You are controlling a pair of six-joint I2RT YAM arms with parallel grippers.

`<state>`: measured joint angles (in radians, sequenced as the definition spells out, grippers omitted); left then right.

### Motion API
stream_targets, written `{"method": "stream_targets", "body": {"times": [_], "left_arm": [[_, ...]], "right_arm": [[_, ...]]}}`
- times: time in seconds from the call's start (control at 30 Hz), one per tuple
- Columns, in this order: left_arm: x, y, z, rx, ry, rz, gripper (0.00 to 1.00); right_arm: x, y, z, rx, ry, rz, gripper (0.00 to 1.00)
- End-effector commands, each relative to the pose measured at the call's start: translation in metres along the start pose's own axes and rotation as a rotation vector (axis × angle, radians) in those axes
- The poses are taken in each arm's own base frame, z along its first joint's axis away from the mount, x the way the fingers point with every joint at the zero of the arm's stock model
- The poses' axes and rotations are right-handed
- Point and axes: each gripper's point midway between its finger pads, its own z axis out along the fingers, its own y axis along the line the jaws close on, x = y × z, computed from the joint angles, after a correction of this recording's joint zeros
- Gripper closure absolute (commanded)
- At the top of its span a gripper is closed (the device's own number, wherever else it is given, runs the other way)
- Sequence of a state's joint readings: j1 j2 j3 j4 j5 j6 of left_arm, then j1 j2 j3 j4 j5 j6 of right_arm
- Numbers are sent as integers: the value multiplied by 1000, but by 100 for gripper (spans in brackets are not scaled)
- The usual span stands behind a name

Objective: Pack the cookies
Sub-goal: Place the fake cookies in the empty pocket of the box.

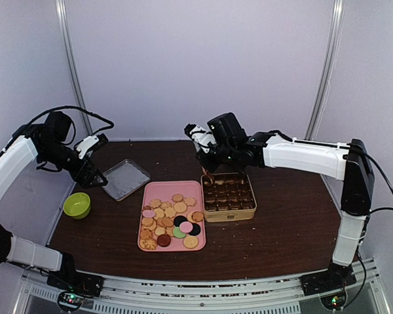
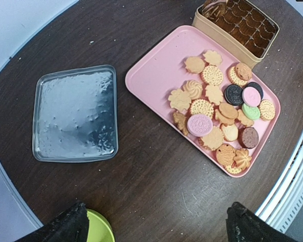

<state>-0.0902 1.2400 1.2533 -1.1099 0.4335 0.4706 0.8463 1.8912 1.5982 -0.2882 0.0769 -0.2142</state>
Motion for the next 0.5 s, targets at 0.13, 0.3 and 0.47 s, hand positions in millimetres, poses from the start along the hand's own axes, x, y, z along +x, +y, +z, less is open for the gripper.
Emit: {"method": "stream_targets", "body": {"times": [0.13, 0.3, 0.47], "left_arm": [[-11, 3, -8, -8, -34, 12, 2], [-14, 2, -9, -3, -41, 11, 2], [-14, 3, -9, -3, -42, 7, 2]], "right_arm": [[-14, -9, -6, 24, -47, -23, 73], [-15, -7, -7, 15, -49, -31, 63], [-17, -7, -10, 9, -47, -33, 59]]}}
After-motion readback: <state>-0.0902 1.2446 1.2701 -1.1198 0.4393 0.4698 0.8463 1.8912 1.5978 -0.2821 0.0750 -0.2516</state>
